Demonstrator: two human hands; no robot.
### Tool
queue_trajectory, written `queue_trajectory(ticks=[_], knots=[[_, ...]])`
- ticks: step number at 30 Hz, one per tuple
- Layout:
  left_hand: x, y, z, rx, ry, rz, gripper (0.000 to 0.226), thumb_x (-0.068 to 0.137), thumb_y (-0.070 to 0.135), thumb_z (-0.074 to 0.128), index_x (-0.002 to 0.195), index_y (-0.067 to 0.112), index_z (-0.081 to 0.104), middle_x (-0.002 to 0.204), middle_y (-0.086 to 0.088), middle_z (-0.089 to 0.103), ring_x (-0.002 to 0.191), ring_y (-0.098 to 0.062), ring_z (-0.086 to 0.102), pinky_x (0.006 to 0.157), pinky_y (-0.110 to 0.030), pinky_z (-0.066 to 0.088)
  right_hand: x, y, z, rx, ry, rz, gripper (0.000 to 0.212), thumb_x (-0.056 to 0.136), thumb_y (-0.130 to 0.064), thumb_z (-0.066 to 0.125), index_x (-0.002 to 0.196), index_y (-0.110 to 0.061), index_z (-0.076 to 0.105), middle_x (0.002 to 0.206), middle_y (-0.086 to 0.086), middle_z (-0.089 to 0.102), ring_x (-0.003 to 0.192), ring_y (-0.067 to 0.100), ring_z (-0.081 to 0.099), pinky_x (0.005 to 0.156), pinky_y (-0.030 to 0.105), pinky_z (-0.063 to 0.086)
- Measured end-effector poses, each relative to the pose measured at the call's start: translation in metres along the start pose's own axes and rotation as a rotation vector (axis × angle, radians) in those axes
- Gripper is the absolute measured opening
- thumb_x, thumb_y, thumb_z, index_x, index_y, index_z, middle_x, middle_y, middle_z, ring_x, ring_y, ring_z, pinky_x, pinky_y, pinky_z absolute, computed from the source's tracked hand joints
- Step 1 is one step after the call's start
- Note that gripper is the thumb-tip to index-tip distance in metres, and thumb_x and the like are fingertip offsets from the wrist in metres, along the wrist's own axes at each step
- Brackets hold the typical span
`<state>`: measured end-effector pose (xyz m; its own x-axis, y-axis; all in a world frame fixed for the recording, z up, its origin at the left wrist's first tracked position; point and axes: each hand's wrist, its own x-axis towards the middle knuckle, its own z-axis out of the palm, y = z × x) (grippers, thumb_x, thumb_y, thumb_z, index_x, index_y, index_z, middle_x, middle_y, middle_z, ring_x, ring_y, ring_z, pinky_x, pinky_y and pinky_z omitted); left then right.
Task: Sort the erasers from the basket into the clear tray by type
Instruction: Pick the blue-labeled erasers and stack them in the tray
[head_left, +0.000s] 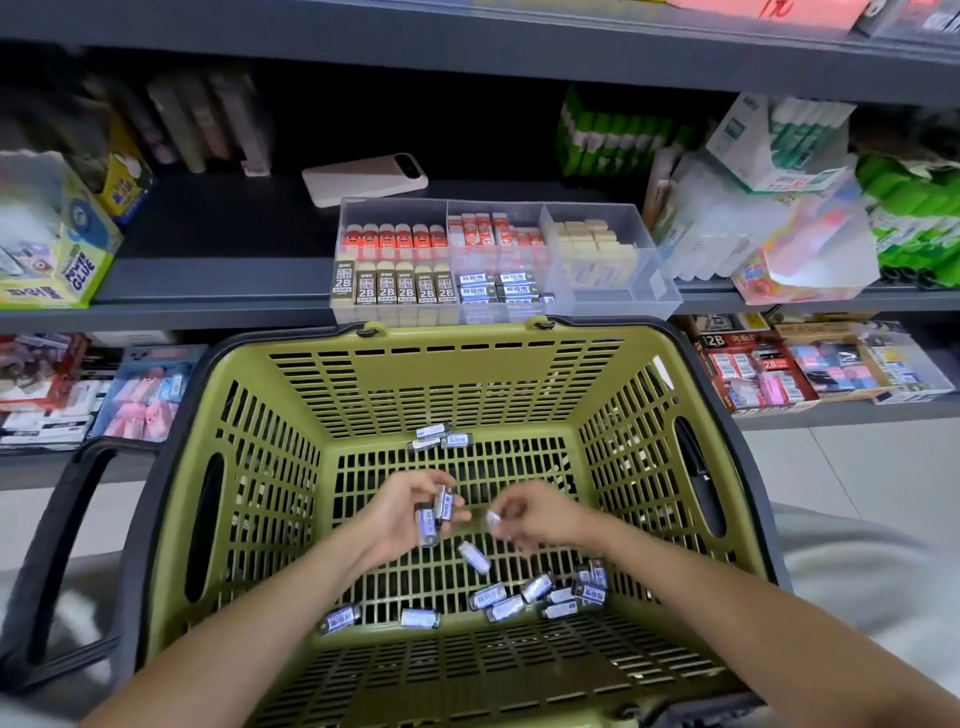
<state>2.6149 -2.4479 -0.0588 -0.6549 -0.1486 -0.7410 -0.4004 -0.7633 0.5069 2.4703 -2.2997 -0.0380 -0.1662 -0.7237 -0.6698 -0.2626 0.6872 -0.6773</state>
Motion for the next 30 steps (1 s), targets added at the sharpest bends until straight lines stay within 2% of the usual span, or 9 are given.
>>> queue_trajectory(ticks=[3,5,9,12,18,23,26,28,30], knots=[[0.0,-0.008,0.017,-0.018,-0.079,-0.048,0.045,0.086,0.035,0.056,0.114,0.0,0.057,0.091,-0.015,0.059,0.069,-0.021,0.055,0.063,-0.031,0.047,-0.001,-0.03,-0.002,0.396,0.0,-0.031,0.012,0.087,-0.006,0.06,0.097,-0.012,0.064,0.09,0.011,0.069,0.075,0.021,0.068,0.07,0.025,0.057],[0.002,-0.013,0.026,-0.1,-0.114,-0.05,0.045,0.089,0.042,0.056,0.107,0.002,0.069,0.088,-0.015,0.065,0.073,-0.023,0.057,0.075,-0.035,0.049,0.001,-0.039,0.003,0.354,-0.05,-0.083,0.012,0.087,-0.005,0.061,0.093,-0.015,0.066,0.085,0.008,0.07,0.075,0.019,0.07,0.068,0.023,0.056],[0.005,-0.019,0.028,-0.147,0.137,-0.055,0.028,0.095,0.023,0.053,0.111,0.002,0.059,0.079,-0.015,0.062,0.052,-0.019,0.055,0.046,-0.024,0.046,0.004,-0.032,0.011,0.185,0.1,-0.149,0.008,0.085,-0.019,0.065,0.081,-0.015,0.069,0.067,0.001,0.066,0.057,0.012,0.059,0.055,0.016,0.049],[0.007,-0.015,0.012,-0.145,0.265,-0.063,0.018,0.09,0.013,0.06,0.106,0.006,0.063,0.091,-0.016,0.06,0.05,-0.016,0.057,0.041,-0.019,0.045,0.012,-0.013,0.024,-0.275,0.155,-0.107,0.016,0.083,-0.028,0.067,0.091,-0.014,0.066,0.084,0.002,0.067,0.075,0.017,0.064,0.071,0.025,0.054],[0.001,-0.009,-0.019,0.314,0.291,-0.025,0.02,0.077,0.016,0.073,0.096,0.011,0.068,0.096,-0.013,0.066,0.056,-0.012,0.06,0.041,-0.016,0.043,0.031,0.001,0.053,-0.874,0.088,-0.132,0.03,0.085,-0.037,0.063,0.104,-0.014,0.056,0.093,0.001,0.061,0.082,0.019,0.059,0.061,0.026,0.044],[0.001,-0.016,-0.017,0.242,0.205,0.002,0.05,0.066,0.038,0.076,0.102,0.006,0.063,0.078,-0.007,0.063,0.05,-0.009,0.053,0.04,-0.016,0.04,0.039,-0.016,0.044,-0.089,0.298,-0.095,0.018,0.083,-0.026,0.07,0.086,-0.01,0.062,0.071,-0.004,0.058,0.061,0.009,0.052,0.059,0.024,0.046],[0.006,-0.011,-0.009,0.075,0.18,0.041,0.045,0.078,0.036,0.071,0.108,0.004,0.061,0.072,-0.007,0.065,0.047,-0.011,0.054,0.037,-0.018,0.04,0.042,-0.031,0.042,0.288,0.097,-0.174,0.02,0.081,-0.02,0.071,0.092,-0.004,0.065,0.084,0.013,0.069,0.065,0.016,0.061,0.06,0.024,0.052],[0.007,-0.006,-0.008,-0.009,0.247,0.055,0.032,0.085,0.027,0.066,0.107,0.005,0.061,0.079,-0.012,0.065,0.046,-0.012,0.054,0.036,-0.018,0.039,0.048,-0.035,0.036,0.314,0.084,-0.194,0.014,0.083,-0.02,0.068,0.093,-0.011,0.068,0.088,0.008,0.071,0.074,0.018,0.063,0.067,0.026,0.054],[0.008,-0.001,-0.013,-0.08,0.305,0.064,0.021,0.089,0.018,0.063,0.104,0.004,0.06,0.079,-0.013,0.062,0.043,-0.012,0.053,0.032,-0.017,0.036,0.062,-0.034,0.025,0.167,0.31,-0.19,0.016,0.083,-0.023,0.069,0.096,-0.014,0.07,0.093,0.001,0.07,0.081,0.013,0.062,0.078,0.028,0.053]])
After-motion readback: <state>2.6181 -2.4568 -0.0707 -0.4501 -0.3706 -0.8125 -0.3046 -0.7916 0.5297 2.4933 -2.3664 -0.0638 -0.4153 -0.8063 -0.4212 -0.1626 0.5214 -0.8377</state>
